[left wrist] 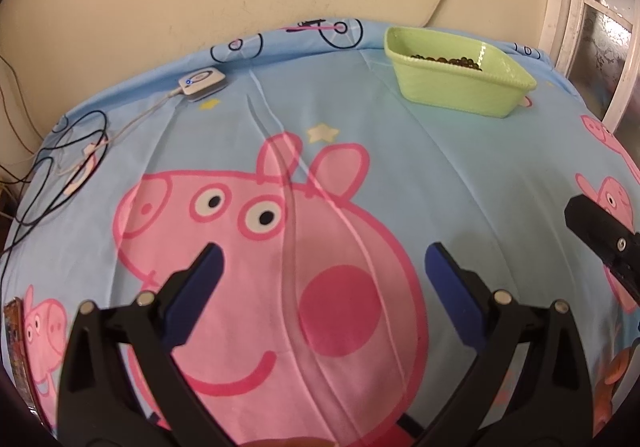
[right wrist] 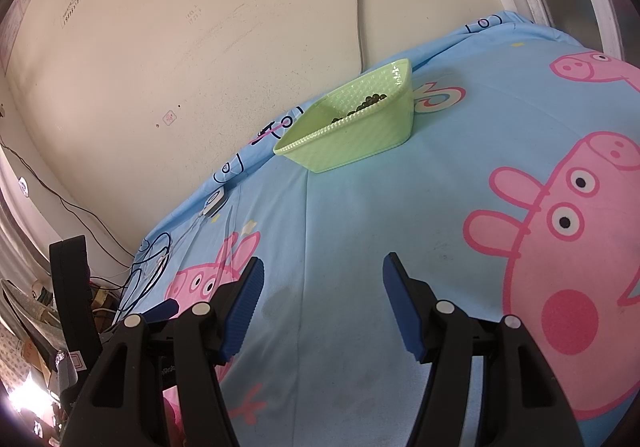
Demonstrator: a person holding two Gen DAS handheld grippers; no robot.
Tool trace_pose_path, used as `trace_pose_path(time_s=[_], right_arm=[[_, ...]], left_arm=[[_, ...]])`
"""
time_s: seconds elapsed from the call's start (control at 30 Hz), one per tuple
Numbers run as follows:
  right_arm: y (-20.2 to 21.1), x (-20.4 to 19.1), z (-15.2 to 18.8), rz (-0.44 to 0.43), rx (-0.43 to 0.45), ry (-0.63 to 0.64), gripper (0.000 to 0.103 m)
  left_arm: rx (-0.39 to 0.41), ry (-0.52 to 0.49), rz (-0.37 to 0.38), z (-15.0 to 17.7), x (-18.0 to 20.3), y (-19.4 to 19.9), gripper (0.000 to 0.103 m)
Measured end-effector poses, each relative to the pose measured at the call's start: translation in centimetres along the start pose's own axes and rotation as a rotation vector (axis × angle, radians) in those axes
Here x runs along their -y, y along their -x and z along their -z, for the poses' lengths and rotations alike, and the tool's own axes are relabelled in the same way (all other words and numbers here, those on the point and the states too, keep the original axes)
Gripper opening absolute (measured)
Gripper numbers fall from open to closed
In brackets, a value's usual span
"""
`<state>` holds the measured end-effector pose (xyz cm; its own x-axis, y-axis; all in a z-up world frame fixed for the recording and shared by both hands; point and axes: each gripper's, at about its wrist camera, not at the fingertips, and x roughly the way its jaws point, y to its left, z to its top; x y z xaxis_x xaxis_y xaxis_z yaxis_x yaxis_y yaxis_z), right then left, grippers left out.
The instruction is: Organize jewelry
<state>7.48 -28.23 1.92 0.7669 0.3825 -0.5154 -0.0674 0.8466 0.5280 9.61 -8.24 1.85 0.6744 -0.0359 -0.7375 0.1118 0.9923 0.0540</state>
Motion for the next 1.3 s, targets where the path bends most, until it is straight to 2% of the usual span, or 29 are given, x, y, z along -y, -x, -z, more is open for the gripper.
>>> trace_pose_path(time_s=[0.97,1.13,1.3], right_arm=[[0.03,0.03,-0.05,0.001,0.000,0.000,0.038],[0.02,0.01,-0.07,0.001,-0.001,-0.001,0.038],[0.13,0.01,0.06,0.003,-0.002,0.000,0.038]], left_arm=[[-0.003,-0.001,0.002,0.16,0.18,-0.16,0.097],[0.026,-0.004,0.012,0.11,-0.07,0.18,0.097],[-0.011,0.003,0.017,0.10,-0.14,-0.31,0.097]])
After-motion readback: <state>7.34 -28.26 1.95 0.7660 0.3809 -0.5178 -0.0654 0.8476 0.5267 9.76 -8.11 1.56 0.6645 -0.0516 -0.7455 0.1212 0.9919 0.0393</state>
